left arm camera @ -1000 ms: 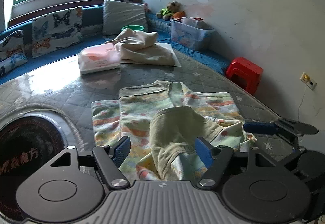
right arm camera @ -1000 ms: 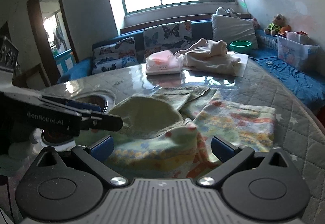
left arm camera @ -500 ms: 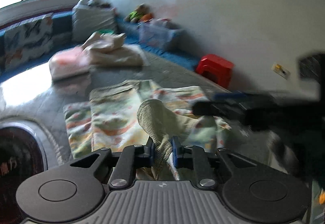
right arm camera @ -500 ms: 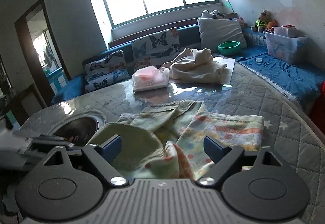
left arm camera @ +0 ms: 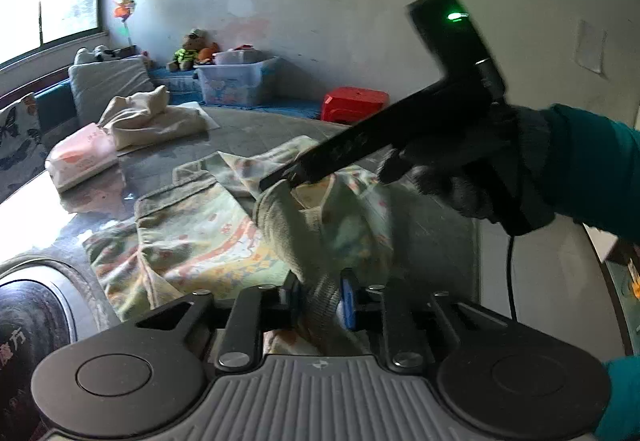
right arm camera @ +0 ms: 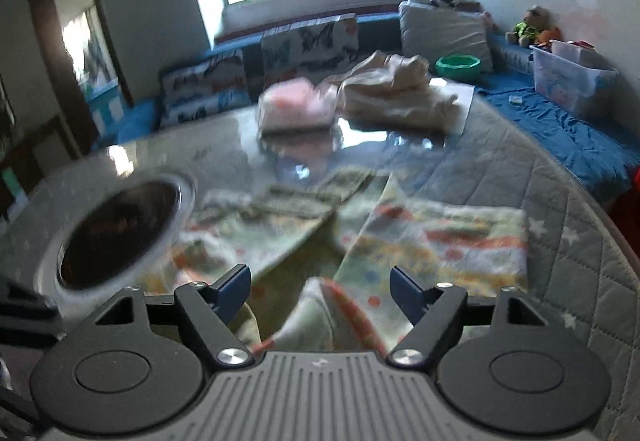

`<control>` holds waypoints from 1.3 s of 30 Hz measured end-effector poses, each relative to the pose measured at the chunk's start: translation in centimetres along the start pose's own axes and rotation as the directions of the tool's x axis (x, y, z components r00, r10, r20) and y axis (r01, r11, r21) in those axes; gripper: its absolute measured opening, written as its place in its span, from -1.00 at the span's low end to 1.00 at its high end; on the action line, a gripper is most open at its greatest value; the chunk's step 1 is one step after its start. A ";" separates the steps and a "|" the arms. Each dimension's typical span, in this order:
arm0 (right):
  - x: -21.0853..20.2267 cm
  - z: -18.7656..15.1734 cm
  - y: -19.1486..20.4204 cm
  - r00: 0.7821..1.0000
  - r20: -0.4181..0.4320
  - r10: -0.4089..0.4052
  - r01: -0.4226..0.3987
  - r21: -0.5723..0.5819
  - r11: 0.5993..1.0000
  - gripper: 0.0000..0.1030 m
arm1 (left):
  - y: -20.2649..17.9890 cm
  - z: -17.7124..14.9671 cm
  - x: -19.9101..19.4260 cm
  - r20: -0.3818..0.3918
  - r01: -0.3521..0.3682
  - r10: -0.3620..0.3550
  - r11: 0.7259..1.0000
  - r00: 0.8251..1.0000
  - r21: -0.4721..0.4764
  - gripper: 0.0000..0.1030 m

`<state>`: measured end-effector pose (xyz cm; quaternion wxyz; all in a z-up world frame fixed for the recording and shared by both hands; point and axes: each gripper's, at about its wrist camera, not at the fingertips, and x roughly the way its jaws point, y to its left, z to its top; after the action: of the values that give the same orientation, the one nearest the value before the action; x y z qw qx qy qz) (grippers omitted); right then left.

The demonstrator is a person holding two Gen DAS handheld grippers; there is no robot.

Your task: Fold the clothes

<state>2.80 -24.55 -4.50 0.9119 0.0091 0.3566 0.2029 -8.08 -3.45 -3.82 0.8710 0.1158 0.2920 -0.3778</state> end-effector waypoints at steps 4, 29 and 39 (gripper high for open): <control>0.6 -1.0 0.7 0.999 -0.042 -0.033 0.032 -0.041 0.999 0.29 | 0.3 -0.3 -0.4 0.002 0.018 -0.018 1.000 1.000 0.006 -0.38; -0.5 -3.8 -0.2 0.992 -0.012 -0.128 0.128 -0.025 0.991 -0.40 | 6.5 6.3 8.0 -0.195 -0.206 0.156 0.940 0.968 -0.272 -0.11; -0.4 -3.9 -0.3 0.993 -0.008 -0.119 0.119 -0.033 0.992 -0.38 | 6.0 4.1 9.4 -0.264 -0.224 0.153 0.938 0.952 -0.265 -0.74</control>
<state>0.12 -25.45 -7.20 0.9207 -0.0282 0.3575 0.1540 3.12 -6.63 -6.22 0.8692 0.0583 0.4349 -0.2279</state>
